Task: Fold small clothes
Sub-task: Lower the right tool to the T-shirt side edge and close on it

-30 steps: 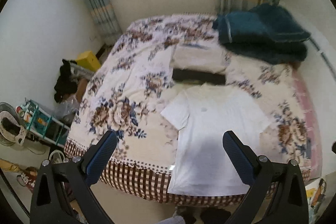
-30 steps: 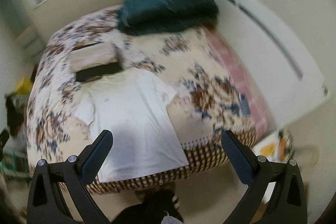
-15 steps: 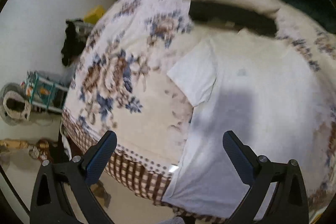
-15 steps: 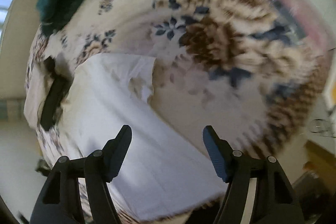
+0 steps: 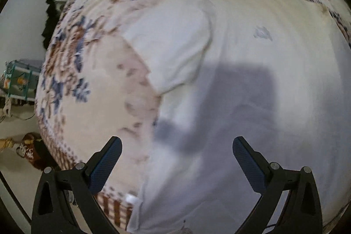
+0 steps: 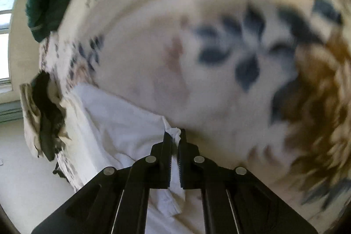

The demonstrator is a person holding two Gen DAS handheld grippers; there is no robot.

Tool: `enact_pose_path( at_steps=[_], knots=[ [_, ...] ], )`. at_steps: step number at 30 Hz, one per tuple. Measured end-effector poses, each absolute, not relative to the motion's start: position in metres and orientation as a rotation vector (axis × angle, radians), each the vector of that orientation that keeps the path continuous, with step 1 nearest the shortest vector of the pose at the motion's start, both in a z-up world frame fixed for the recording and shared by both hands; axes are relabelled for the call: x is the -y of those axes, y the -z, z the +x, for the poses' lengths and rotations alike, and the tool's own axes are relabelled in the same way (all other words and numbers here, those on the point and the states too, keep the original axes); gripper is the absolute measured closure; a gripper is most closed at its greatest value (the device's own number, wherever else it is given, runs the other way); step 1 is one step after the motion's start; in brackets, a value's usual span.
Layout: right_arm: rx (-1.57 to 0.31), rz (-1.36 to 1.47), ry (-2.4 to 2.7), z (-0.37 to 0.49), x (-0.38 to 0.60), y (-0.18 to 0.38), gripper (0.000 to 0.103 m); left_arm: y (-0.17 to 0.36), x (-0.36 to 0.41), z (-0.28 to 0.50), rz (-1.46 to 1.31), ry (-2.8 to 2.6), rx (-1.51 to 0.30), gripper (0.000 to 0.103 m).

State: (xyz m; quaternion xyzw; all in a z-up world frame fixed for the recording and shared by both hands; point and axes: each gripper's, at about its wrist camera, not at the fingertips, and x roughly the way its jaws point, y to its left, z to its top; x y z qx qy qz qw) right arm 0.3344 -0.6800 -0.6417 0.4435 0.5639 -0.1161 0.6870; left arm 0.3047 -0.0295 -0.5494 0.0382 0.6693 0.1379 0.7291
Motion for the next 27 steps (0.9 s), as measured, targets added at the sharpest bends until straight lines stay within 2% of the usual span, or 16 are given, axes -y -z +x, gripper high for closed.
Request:
enact_pose_path(
  at_steps=[3,6,8,9,10,11,17,21,23,25,27],
  knots=[
    [-1.199,0.958,0.29,0.353,0.698,0.613,0.098,0.554,0.035,0.308,0.07,-0.284,-1.474,0.0],
    [-1.215,0.896,0.291,0.38,0.703,0.601,0.098,0.553,0.036,0.31,0.053,-0.266,-1.472,0.0],
    [-1.242,0.869,0.342,0.387,0.706,0.602,0.082,0.552,0.036,0.311,0.048,-0.257,-1.469,0.0],
    [-1.25,0.871,0.386,0.382,0.714,0.602,0.063,0.551,0.034,0.311,0.048,-0.255,-1.468,0.0],
    [-1.246,0.914,0.439,0.372,0.715,0.604,0.047,0.55,0.033,0.311,0.048,-0.254,-1.467,0.0],
    [-1.24,0.959,0.472,0.359,0.718,0.605,0.044,0.55,0.031,0.311,0.047,-0.253,-1.467,0.0],
    [-1.176,1.581,0.48,0.256,0.674,0.664,0.044,0.562,0.016,0.299,0.043,-0.273,-1.5,0.0],
    [-0.958,1.805,0.497,0.242,0.637,0.699,0.042,0.567,0.004,0.292,0.023,-0.283,-1.519,0.0],
    [-0.862,1.782,0.51,0.249,0.63,0.694,0.045,0.567,-0.004,0.291,0.017,-0.293,-1.508,0.0],
    [-0.834,1.665,0.512,0.27,0.622,0.675,0.094,0.566,-0.012,0.291,0.003,-0.307,-1.501,0.0],
    [-0.864,1.535,0.514,0.289,0.614,0.653,0.096,0.566,-0.024,0.29,-0.015,-0.332,-1.496,0.0]
  ],
)
